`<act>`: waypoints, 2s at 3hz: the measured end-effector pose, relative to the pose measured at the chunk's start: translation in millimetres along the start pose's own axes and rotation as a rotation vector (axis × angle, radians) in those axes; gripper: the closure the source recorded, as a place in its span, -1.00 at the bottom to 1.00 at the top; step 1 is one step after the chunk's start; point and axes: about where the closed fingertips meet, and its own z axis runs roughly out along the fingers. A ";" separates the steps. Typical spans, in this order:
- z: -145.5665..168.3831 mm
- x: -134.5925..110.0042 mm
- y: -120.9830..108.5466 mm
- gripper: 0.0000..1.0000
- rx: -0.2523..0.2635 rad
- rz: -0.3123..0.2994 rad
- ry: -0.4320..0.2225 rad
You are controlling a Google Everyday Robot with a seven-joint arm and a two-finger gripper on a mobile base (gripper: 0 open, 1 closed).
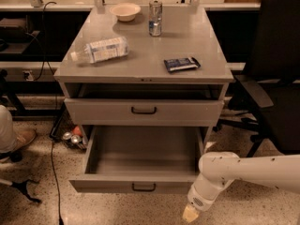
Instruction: Close middle drawer
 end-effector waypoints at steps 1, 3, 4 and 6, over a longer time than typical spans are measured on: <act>21.4 -40.8 -20.0 1.00 0.017 -0.095 -0.068; 35.2 -93.3 -49.8 1.00 0.065 -0.180 -0.181; 35.8 -94.7 -53.1 1.00 0.084 -0.174 -0.182; -1.0 -114.7 -111.9 1.00 0.316 -0.219 -0.255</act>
Offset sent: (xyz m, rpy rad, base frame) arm 0.1357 0.0862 -0.0608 0.2119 -0.3135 0.1162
